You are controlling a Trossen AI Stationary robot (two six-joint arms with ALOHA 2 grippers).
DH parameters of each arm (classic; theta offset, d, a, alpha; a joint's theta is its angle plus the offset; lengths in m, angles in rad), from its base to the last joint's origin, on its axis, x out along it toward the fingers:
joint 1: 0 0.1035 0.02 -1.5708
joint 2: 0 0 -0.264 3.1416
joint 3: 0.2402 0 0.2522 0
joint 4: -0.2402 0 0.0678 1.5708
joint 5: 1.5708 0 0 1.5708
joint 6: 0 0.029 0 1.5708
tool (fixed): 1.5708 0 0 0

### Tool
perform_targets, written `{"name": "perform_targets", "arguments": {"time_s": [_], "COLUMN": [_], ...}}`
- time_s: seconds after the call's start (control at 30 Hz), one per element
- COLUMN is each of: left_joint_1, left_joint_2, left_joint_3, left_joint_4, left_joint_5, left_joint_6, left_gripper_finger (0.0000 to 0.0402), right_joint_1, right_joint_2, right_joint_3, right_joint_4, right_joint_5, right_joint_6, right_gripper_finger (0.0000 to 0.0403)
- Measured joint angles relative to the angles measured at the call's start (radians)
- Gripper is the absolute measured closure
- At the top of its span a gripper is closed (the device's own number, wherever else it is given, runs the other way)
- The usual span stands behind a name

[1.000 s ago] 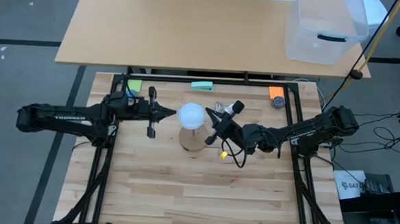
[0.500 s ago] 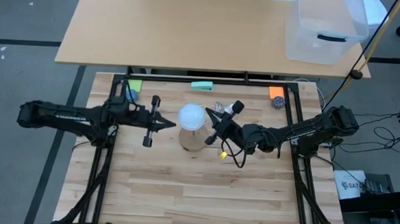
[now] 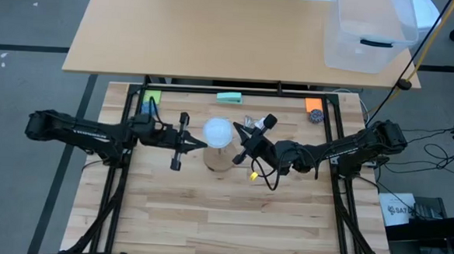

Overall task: Screw lightbulb
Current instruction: Insert the lightbulb into the lamp socket

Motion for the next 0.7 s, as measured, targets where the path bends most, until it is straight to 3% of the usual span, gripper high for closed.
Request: {"name": "perform_targets", "arguments": {"time_s": [0.7], "left_joint_1": [0.003], "left_joint_2": [-0.015], "left_joint_3": [0.000], "left_joint_4": [0.014], "left_joint_5": [-0.083], "left_joint_6": [-0.003], "left_gripper_finger": [0.0402], "right_joint_1": [0.000], "right_joint_2": [0.000], "right_joint_3": [0.000], "right_joint_4": [0.000], "right_joint_5": [0.002], "right_joint_6": [0.000], "right_gripper_finger": [0.0403]}}
